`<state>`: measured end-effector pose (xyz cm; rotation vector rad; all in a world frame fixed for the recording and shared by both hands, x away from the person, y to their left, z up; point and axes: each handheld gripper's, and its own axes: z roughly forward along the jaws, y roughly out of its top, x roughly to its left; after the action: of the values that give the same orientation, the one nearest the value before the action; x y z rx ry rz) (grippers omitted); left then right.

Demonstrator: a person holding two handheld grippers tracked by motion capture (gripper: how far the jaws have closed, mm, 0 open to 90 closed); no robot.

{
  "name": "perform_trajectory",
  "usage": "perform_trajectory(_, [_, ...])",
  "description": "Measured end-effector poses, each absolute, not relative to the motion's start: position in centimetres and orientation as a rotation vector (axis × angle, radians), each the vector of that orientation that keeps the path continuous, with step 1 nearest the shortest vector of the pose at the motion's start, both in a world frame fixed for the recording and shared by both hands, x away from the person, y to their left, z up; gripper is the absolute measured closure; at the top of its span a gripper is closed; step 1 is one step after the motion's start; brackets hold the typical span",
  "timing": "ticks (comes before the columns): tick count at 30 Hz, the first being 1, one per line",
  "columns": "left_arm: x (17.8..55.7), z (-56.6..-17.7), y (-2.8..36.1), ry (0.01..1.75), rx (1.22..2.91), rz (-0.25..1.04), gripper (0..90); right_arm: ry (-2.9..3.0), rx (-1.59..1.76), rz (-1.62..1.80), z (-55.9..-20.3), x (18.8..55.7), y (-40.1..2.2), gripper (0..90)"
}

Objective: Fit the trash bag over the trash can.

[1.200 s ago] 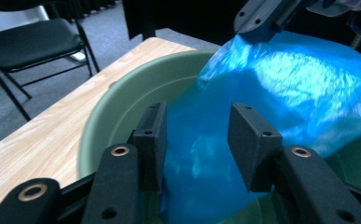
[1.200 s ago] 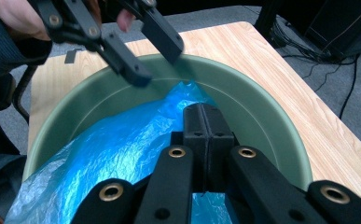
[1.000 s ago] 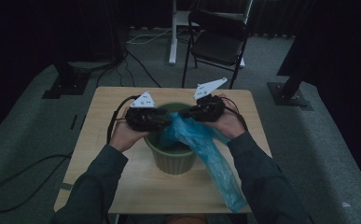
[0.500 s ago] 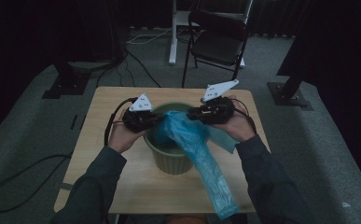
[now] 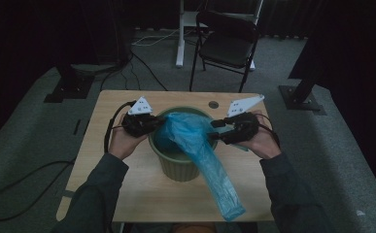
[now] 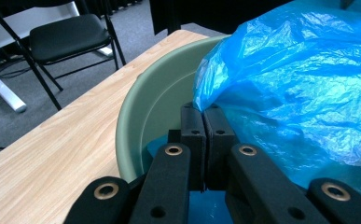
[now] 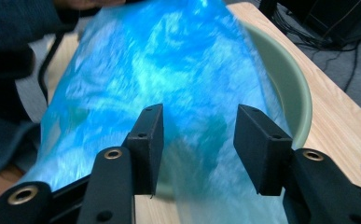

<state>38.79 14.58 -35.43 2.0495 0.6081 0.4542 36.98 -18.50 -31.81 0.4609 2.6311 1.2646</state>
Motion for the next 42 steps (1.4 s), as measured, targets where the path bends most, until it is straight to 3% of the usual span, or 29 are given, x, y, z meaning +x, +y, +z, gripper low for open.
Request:
perform_trajectory(8, [38.8, -35.5, 14.9, 0.629, 2.046, 0.462, 87.1, 2.6, 0.4, 1.151, -32.6, 35.8, -18.7, 48.9])
perform_trajectory(10, [38.8, -35.5, 14.9, 0.63, 2.044, 0.463, 86.9, 2.588, 0.407, 1.106, -33.0, 35.9, -18.6, 54.0])
perform_trajectory(11, [38.8, -35.5, 15.0, 0.631, 2.042, 0.463, 86.5, 2.582, 0.424, 1.045, -33.3, 36.1, -18.3, 62.1])
perform_trajectory(12, [38.8, -35.5, 15.0, 0.631, 2.042, 0.463, 86.1, 2.582, 0.424, 1.045, -33.3, 36.1, -18.3, 62.1])
perform_trajectory(13, [38.8, -35.5, 15.1, 0.634, 2.042, 0.464, 85.9, 2.58, 0.431, 1.023, -33.4, 36.4, -18.2, 73.3])
perform_trajectory(14, [38.8, -35.5, 15.1, 0.634, 2.042, 0.464, 85.6, 2.58, 0.431, 1.023, -33.4, 36.4, -18.2, 73.3])
perform_trajectory(15, [38.8, -35.6, 15.2, 0.637, 2.04, 0.465, 85.5, 2.573, 0.449, 1.019, -33.4, 36.7, -18.1, 82.5])
perform_trajectory(16, [38.8, -35.6, 15.2, 0.637, 2.04, 0.465, 85.5, 2.573, 0.449, 1.019, -33.4, 36.7, -18.1, 82.5])
perform_trajectory(17, [38.8, -35.6, 15.3, 0.641, 2.04, 0.465, 85.1, 2.554, 0.467, 1.03, -33.2, 37.0, -18.1, 88.4])
perform_trajectory(24, [38.6, -35.6, 15.5, 0.641, 2.042, 0.465, 82.6, 2.519, 0.498, 1.055, -32.7, 37.4, -17.9, 90.0])
perform_trajectory(31, [38.2, -35.0, 16.2, 0.644, 2.015, 0.475, 66.8, 2.518, 0.505, 1.058, -32.6, 37.8, -17.6, 90.0])
perform_trajectory(42, [38.2, -34.8, 17.0, 0.659, 2.009, 0.458, 60.1, 2.535, 0.522, 1.045, -33.0, 38.0, -18.2, 90.0])
